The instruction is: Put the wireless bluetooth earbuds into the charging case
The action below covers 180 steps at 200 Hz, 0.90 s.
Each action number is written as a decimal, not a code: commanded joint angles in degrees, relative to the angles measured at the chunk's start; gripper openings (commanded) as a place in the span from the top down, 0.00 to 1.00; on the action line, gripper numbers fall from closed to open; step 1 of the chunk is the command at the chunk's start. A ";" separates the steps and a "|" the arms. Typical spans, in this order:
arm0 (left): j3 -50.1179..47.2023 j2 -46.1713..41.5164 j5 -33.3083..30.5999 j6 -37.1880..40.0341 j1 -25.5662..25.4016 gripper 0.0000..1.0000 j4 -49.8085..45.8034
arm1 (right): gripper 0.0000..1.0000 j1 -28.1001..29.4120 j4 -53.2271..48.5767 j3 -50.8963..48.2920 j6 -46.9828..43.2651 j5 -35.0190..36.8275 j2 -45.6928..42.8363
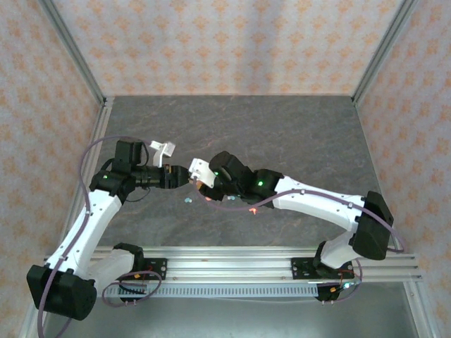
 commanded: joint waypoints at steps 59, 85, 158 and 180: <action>-0.47 0.78 2.15 1.02 -1.52 0.50 0.86 | 0.56 0.05 0.83 0.85 1.46 -0.30 -2.45; -0.54 1.23 2.89 1.23 -1.81 0.55 0.77 | 0.56 0.02 0.83 0.76 1.46 -0.30 -2.49; 0.00 1.87 3.63 1.78 -2.16 0.87 0.87 | 0.56 0.05 -0.64 2.03 1.94 -0.41 -1.73; -0.14 1.48 2.07 1.50 -2.14 0.94 1.82 | 0.48 0.01 -2.12 3.61 2.58 -0.20 -1.13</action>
